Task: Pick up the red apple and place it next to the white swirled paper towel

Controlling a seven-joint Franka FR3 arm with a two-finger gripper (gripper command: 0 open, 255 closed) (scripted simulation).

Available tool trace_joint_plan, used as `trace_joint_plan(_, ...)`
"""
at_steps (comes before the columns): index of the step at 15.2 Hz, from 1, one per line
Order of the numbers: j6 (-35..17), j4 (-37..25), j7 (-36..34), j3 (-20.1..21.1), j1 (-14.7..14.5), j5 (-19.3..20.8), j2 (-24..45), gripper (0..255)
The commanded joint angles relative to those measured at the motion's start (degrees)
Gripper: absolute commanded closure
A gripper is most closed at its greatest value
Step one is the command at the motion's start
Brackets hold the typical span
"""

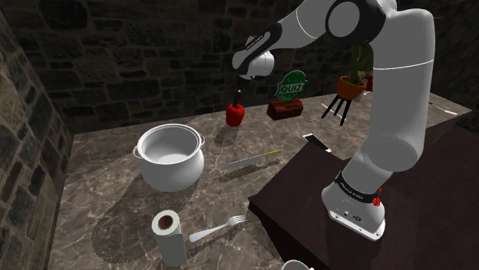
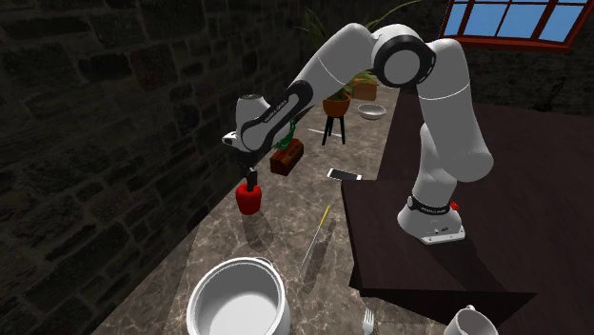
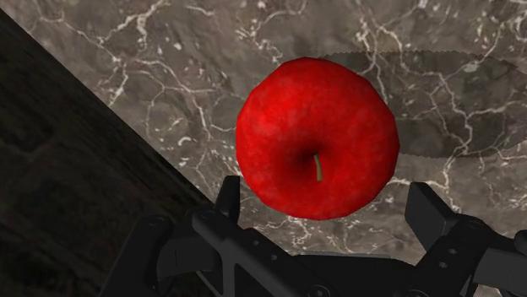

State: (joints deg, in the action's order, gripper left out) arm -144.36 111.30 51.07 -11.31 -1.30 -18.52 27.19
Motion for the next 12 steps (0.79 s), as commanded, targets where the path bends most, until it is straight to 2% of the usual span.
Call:
trace_joint_plan(1, -0.04, -0.03, 0.02, 0.01, 0.02, -0.02, 0.05, 0)
trace_joint_plan(4, -0.03, -0.02, 0.02, 0.01, 0.02, -0.02, 0.05, 0)
trace_joint_plan(5, -0.03, -0.02, 0.02, 0.01, 0.02, -0.02, 0.05, 255)
trace_joint_plan(12, -0.03, -0.03, 0.02, 0.01, 0.01, -0.02, 0.05, 255)
